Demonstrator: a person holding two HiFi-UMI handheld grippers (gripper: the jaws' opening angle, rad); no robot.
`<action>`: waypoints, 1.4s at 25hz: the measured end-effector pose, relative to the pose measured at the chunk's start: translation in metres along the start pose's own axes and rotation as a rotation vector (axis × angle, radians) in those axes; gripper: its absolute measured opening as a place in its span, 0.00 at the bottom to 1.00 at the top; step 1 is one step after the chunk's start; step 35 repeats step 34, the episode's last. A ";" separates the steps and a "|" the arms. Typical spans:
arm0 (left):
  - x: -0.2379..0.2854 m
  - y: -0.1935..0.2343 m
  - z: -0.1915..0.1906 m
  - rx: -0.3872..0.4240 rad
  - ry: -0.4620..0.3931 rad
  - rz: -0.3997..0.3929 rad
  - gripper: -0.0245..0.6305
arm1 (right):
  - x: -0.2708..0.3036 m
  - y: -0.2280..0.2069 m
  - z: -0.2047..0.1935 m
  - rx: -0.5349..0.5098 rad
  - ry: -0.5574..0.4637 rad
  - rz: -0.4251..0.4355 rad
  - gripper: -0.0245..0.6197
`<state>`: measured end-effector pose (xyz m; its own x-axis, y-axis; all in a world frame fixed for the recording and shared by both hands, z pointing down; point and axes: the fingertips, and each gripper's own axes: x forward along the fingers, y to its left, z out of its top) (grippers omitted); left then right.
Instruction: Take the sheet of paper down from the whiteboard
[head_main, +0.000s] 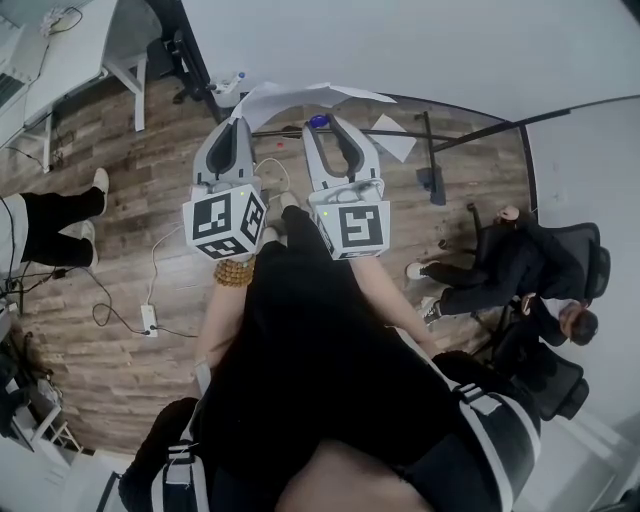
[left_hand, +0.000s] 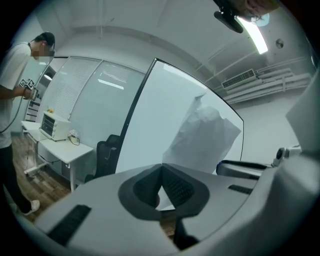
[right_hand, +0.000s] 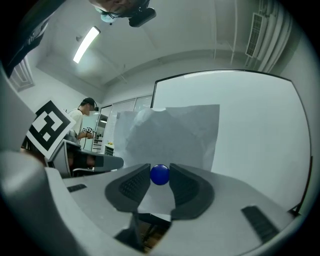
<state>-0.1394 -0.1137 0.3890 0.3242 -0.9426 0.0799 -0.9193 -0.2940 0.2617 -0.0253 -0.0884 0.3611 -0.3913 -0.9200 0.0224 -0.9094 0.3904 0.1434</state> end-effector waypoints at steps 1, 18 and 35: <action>0.000 0.001 -0.002 -0.004 0.004 0.001 0.05 | 0.000 0.001 0.001 0.002 -0.003 0.000 0.22; 0.004 0.001 -0.012 -0.035 0.032 -0.001 0.05 | -0.009 0.006 0.003 -0.007 0.010 0.018 0.22; 0.007 -0.001 -0.002 -0.099 0.018 -0.040 0.05 | -0.006 0.011 0.013 -0.015 -0.018 0.016 0.22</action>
